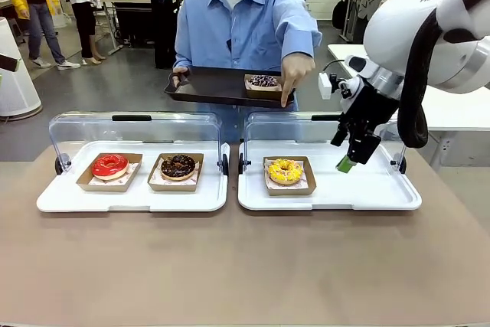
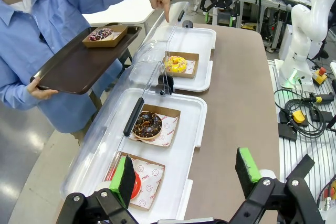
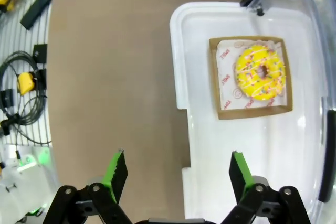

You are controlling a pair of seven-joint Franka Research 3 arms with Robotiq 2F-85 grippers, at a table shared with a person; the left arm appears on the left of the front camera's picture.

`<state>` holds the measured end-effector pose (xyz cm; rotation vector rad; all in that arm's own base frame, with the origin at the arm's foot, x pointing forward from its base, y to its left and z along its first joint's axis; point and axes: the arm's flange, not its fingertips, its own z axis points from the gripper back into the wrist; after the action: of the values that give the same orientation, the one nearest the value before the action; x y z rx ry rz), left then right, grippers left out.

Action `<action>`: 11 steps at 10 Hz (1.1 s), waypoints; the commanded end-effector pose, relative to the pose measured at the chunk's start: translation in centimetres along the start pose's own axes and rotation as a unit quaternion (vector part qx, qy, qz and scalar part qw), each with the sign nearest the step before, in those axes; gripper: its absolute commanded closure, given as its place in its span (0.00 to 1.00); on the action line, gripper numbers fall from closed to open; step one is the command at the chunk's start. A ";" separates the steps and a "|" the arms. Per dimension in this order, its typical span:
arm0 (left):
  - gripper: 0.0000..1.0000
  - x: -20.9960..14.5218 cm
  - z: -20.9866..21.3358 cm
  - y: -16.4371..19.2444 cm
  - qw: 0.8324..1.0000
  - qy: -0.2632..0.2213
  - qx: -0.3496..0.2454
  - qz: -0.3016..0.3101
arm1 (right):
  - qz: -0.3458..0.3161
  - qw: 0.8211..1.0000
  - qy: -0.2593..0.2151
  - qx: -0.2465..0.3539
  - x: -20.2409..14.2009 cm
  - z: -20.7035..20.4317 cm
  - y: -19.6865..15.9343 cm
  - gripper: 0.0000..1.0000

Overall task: Provide the desired donut to the person.
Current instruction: Pick up and lift the Paper togo box containing the Donut pointed at by the person.

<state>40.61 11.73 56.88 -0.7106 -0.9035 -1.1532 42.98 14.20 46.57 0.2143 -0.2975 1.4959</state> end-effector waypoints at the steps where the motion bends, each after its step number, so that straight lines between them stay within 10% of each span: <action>1: 0.00 0.1 0.1 -0.1 1.000 -0.001 0.001 -0.001 | 0.008 0.998 0.058 -0.014 2.3 -2.2 1.9 0.00; 5: 0.00 0.1 0.1 -0.1 1.000 -0.001 0.001 -0.001 | -0.034 0.992 0.121 -0.010 5.4 -6.9 0.7 0.00; 11: 0.00 0.1 0.1 -0.1 1.000 -0.001 0.001 -0.001 | -0.010 0.996 0.091 -0.007 5.1 -10.7 -3.6 0.00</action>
<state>40.61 11.72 56.89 -0.7105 -0.9035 -1.1533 46.65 22.62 38.51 0.0606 -0.1432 1.4701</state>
